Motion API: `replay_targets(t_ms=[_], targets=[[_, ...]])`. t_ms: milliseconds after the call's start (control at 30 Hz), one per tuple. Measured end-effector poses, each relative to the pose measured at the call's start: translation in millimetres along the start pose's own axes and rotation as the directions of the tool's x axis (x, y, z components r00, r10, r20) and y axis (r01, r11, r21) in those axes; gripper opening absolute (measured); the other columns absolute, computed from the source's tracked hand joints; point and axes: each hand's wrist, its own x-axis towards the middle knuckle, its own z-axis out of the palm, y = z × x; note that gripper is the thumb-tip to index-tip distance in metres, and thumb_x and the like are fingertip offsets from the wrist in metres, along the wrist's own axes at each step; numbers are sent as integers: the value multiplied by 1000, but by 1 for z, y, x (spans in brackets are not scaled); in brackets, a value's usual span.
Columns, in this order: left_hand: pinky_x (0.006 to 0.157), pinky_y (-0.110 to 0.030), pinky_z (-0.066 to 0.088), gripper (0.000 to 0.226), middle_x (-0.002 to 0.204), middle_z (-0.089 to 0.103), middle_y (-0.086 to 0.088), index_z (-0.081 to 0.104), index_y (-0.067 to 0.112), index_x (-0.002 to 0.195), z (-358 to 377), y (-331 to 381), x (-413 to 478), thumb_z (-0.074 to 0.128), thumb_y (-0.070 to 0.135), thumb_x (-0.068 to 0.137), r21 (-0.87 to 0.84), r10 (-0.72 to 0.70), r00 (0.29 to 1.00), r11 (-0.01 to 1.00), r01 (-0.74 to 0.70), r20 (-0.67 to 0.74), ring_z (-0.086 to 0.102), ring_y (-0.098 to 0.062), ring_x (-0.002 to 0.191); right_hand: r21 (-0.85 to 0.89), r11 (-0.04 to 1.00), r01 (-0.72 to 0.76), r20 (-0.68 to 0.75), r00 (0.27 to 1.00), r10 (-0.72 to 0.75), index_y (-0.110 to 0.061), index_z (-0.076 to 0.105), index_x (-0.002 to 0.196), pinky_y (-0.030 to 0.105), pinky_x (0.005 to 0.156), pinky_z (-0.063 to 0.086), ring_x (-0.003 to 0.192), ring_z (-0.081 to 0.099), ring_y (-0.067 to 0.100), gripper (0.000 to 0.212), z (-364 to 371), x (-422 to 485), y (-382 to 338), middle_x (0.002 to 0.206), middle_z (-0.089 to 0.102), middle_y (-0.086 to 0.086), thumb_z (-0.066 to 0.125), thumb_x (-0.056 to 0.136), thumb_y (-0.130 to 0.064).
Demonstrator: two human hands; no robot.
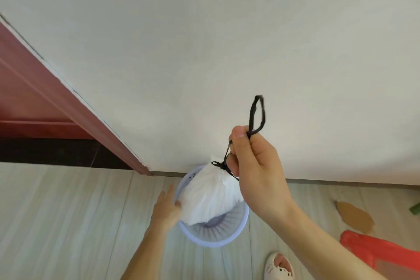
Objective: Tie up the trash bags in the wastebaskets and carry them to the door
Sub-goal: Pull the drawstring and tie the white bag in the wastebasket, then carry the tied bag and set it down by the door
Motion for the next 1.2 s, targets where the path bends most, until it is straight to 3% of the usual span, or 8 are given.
replay_targets(t_ms=[167,300,433,533,633,833,1000,1200], targets=[[94,-33,49,49,139,51,-5,39,26,144,-57,36,-104,43,26,96,80,125,992,989,-126,25,53,-23,120,-181,983,1,-18,1000,-4,-5,44,74,19,54,33,60,37,12,36,-11,-44,-67,62,43,1,42,103,-26],[98,-29,44,44,142,49,-2,44,25,142,-114,74,-216,46,28,99,43,216,976,976,-215,-38,50,-19,124,-223,974,-39,-74,997,23,-17,45,69,17,53,35,58,40,10,35,-24,-91,-139,61,47,-3,43,102,-29],[92,-25,40,36,137,49,9,51,31,134,-165,110,-339,48,28,98,19,379,918,925,-380,-120,47,-13,124,-295,953,-69,-97,994,42,-21,52,69,14,55,35,59,42,5,34,-40,-170,-202,66,54,-1,44,100,-9],[89,-25,37,31,127,50,16,56,35,127,-201,123,-430,50,29,97,50,467,864,883,-466,-189,47,-11,121,-230,965,-130,-225,971,77,-9,48,68,15,54,35,55,44,5,38,-45,-232,-246,61,54,2,45,103,-25],[92,-29,39,28,126,55,14,59,31,123,-213,113,-501,53,27,96,152,509,833,861,-486,-216,49,-17,120,-165,962,-219,-321,934,157,-15,49,63,21,60,40,57,51,6,42,-53,-290,-271,58,58,-1,44,103,-30],[95,-23,36,29,124,55,18,57,38,124,-207,93,-571,53,30,96,227,598,795,792,-567,-103,46,-13,121,-43,928,-371,-433,844,317,-22,53,61,35,66,43,55,53,10,41,-68,-407,-260,56,63,3,47,101,-29],[101,-25,37,33,130,55,18,55,37,130,-168,109,-610,51,34,98,289,714,690,640,-712,120,45,-10,124,68,889,-453,-590,700,403,-19,58,66,34,67,45,53,54,6,35,-93,-500,-237,59,67,3,50,99,-30],[98,-30,42,29,121,60,15,60,33,122,-65,119,-682,49,38,96,319,782,437,317,-893,444,50,-13,117,358,776,-519,-726,368,581,-14,64,68,35,71,48,56,58,10,31,-106,-673,-195,60,68,3,62,92,-33]])
